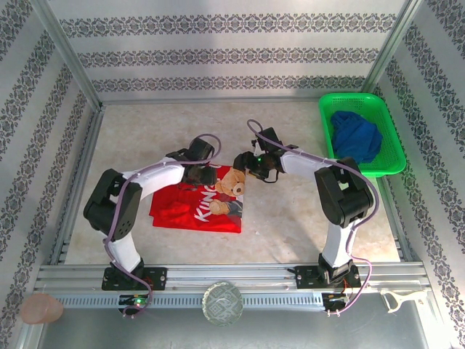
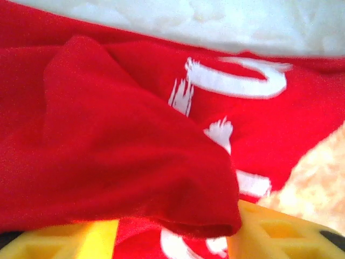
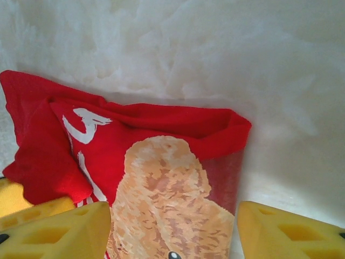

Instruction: Fold the inside-out t-shirt

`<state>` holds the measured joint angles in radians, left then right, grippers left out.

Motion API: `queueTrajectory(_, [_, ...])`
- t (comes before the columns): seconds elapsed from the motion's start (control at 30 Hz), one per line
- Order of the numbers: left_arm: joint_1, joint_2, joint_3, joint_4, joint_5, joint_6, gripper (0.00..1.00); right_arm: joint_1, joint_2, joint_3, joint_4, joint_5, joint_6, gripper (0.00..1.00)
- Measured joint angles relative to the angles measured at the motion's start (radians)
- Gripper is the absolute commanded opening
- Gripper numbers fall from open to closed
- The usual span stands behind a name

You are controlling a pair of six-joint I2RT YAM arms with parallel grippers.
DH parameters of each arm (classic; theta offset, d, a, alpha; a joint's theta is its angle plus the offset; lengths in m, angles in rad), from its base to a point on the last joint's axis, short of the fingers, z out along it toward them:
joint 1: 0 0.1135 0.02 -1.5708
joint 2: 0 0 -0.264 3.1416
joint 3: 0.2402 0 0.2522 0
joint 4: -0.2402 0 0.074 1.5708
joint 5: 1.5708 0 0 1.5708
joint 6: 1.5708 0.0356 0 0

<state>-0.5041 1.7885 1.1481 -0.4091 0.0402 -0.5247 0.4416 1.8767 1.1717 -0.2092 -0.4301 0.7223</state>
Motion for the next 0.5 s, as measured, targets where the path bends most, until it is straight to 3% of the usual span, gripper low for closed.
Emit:
queueTrajectory(0.1, [0.0,0.025,0.036,-0.001,-0.025,0.005,0.0,0.002,0.0,0.0,-0.001,0.003,0.0,0.64])
queueTrajectory(0.33, [0.027,-0.03,0.064,-0.006,-0.042,0.031,0.0,0.002,-0.031,-0.002,-0.008,0.013,0.0,0.64])
queueTrajectory(0.5, [0.161,-0.188,-0.002,-0.002,0.011,0.057,0.0,0.002,-0.062,-0.002,-0.012,0.022,-0.001,0.64])
